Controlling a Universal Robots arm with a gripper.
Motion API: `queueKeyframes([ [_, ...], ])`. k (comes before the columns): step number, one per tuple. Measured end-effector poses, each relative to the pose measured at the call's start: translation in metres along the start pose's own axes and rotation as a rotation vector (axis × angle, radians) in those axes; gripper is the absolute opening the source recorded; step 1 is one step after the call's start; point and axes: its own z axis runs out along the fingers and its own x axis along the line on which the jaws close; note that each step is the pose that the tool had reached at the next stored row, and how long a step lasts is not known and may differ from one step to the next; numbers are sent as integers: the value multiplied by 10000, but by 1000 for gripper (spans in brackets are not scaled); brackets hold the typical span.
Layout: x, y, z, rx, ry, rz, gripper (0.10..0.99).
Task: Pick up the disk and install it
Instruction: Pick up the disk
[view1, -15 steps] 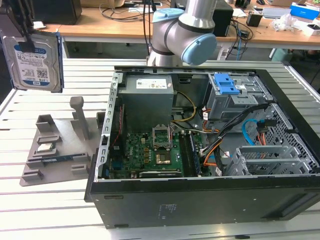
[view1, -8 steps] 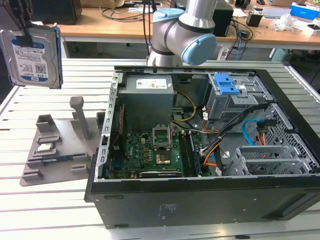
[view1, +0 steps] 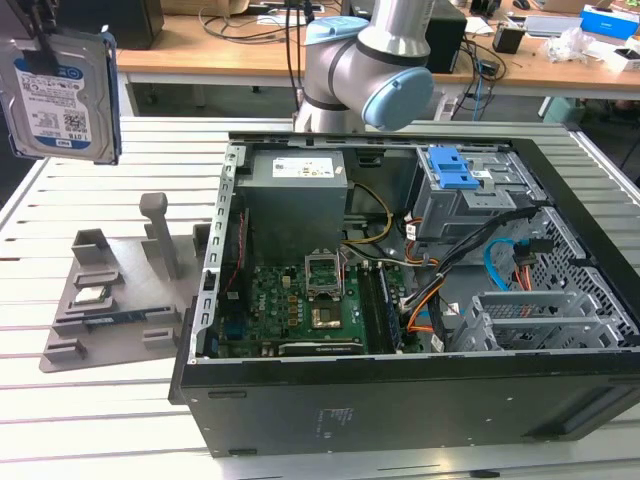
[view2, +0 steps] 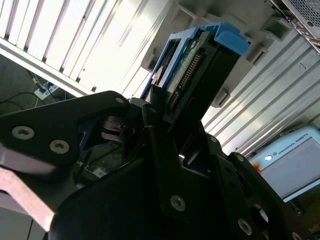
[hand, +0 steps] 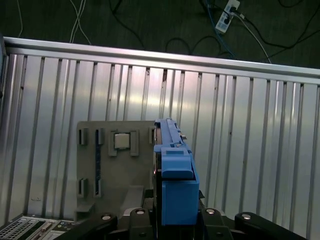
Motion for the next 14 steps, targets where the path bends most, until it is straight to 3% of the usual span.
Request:
queueKeyframes([
  [6, -8, 2, -118, -7, -1, 1, 369],
  [9, -15, 3, -229, -13, -1, 0, 369],
  [14, -21, 5, -319, -19, -2, 1, 369],
])
